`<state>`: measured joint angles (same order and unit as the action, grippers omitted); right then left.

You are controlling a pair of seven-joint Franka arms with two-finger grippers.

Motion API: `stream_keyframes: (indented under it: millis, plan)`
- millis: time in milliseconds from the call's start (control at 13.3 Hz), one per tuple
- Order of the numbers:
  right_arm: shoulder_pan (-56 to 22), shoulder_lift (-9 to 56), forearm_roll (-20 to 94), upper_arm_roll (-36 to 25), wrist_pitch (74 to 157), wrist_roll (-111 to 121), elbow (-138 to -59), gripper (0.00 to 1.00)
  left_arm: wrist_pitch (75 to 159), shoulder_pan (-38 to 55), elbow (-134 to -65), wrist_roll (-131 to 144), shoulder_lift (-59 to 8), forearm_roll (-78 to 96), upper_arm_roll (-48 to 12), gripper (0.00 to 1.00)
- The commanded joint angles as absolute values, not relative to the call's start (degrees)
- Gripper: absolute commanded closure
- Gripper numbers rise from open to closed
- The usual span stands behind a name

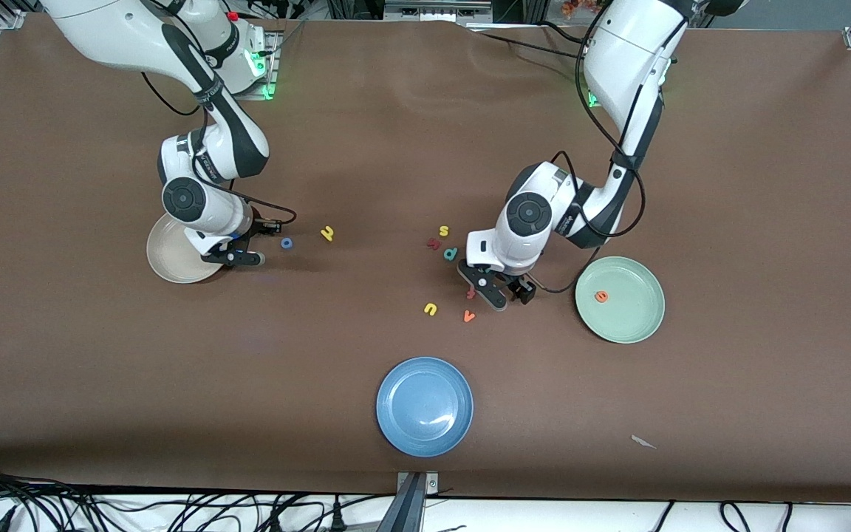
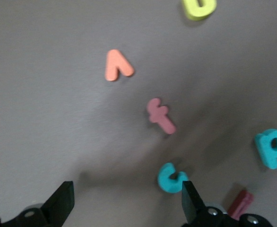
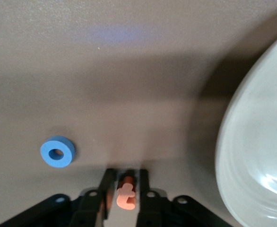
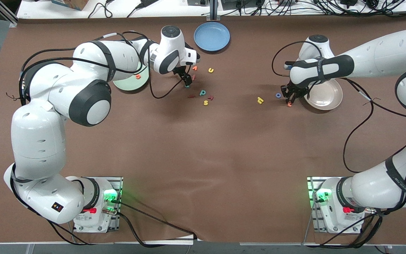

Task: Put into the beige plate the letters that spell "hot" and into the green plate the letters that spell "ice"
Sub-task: 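Grasp the orange t with the right gripper while the left gripper grasps the teal c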

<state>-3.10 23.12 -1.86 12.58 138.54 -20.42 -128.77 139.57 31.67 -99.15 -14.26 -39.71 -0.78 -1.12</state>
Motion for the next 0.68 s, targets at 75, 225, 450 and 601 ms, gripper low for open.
stream_keyframes:
  millis: [75,225,450,601]
  plan:
    - [-2.7,23.2,-1.8,13.0,138.5,-19.8,-129.0,0.88,139.1,32.2,-98.1,-15.6,-40.3,-0.4,-2.6,0.0]
    - [-2.7,23.2,-1.8,13.0,138.5,-19.8,-129.0,0.92,139.2,32.6,-98.1,-15.7,-40.8,-0.7,-2.7,0.05]
    - [-2.7,23.2,-1.8,13.0,138.5,-19.8,-128.9,0.96,139.2,32.6,-98.1,-15.7,-41.0,-0.7,-2.7,0.14]
    - [-2.7,22.9,-1.7,13.0,138.1,-19.9,-128.1,0.96,140.0,32.9,-98.2,-15.8,-41.5,-1.1,-2.7,0.25]
